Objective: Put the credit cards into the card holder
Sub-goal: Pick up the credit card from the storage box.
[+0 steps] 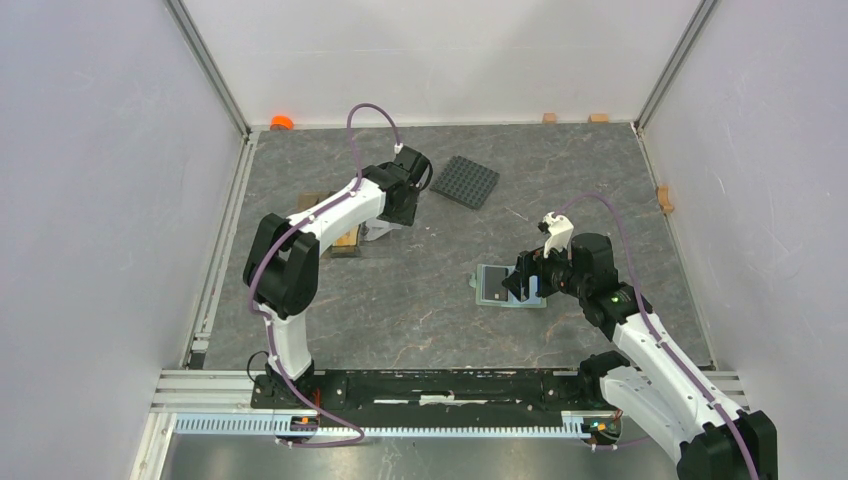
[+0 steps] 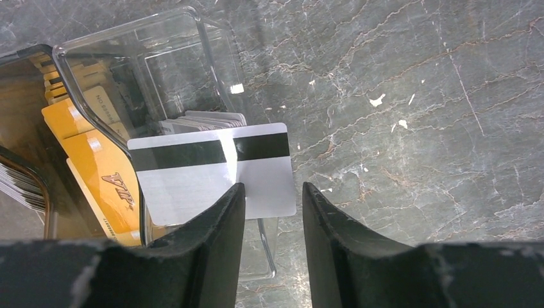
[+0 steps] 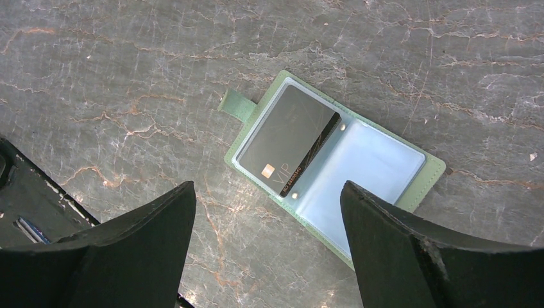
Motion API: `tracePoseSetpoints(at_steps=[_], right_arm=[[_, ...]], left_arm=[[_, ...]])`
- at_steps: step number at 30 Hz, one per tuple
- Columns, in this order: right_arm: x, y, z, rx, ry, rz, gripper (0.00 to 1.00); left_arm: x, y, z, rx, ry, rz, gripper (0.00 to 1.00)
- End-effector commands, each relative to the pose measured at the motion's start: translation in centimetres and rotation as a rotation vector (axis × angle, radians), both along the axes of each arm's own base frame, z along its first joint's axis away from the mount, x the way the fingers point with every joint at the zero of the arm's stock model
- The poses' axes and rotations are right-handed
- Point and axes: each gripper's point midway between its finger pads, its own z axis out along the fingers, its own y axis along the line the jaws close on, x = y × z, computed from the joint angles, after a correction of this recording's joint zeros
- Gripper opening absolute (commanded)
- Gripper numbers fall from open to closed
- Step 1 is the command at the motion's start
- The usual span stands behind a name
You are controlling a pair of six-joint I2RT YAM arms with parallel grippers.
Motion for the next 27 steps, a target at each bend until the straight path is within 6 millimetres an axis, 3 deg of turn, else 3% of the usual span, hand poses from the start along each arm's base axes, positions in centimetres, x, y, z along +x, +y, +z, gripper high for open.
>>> tracePoseSetpoints(at_steps=[1, 7, 16, 21, 27], right_arm=[[0.3, 0.2, 0.5, 0.010, -0.021, 0.008, 0.87], [0.3, 0.4, 0.6, 0.020, -0.021, 0.017, 0.87], [0.2, 0.6, 0.5, 0.025, -0.016, 0.024, 0.87], [0.2, 0.5, 0.4, 0.026, -0.013, 0.022, 0.87], [0.2, 0.5, 0.4, 0.024, -0.015, 0.021, 0.87]], left_arm=[[0.7, 0.2, 1.5, 0.020, -0.057, -0.021, 0.48], [0.5, 1.0, 0.8, 0.060, -0.048, -0.018, 0.55], [0.6, 1.1, 0.3, 0.075, -0.040, -0.018, 0.51], [0.6, 1.2, 0.5, 0.073, -0.047, -0.015, 0.43], [0.6, 1.3, 0.6, 0.080, -0.051, -0.012, 0.22]])
